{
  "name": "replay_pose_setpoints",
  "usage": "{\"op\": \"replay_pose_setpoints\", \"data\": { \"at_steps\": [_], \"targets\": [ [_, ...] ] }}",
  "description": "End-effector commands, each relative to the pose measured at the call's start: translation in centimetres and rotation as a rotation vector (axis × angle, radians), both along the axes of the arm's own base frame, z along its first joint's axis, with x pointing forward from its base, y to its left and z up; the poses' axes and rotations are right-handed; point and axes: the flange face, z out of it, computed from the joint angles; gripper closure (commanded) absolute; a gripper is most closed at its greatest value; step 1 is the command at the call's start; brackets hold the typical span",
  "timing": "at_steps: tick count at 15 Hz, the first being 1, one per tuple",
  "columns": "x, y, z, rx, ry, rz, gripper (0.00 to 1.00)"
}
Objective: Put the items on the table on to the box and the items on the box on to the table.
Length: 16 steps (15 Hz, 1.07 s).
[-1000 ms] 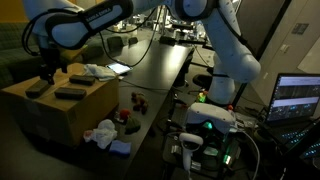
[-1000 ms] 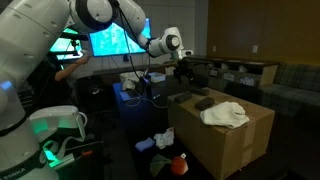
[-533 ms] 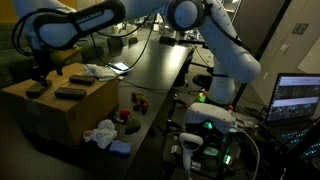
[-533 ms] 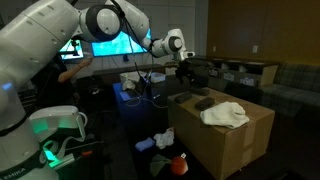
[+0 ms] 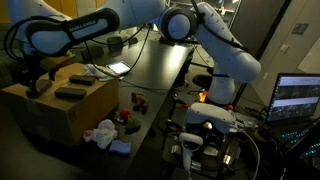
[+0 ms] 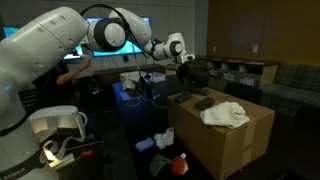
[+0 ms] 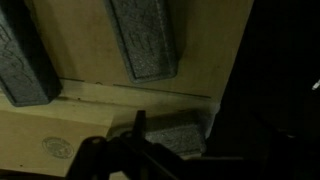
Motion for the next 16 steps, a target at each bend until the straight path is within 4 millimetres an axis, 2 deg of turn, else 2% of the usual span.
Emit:
{"op": "replay_pose_setpoints", "data": {
  "at_steps": [1, 8, 16],
  "targets": [
    [1.2, 0.9, 0.0, 0.046, -0.083, -0.024, 0.0],
    [1.8, 1.5, -1.0, 0.057, -0.206, -0.072, 0.0],
    [2.2, 1.4, -3.8, 0.019, -0.326, -0.203, 0.0]
  ]
}}
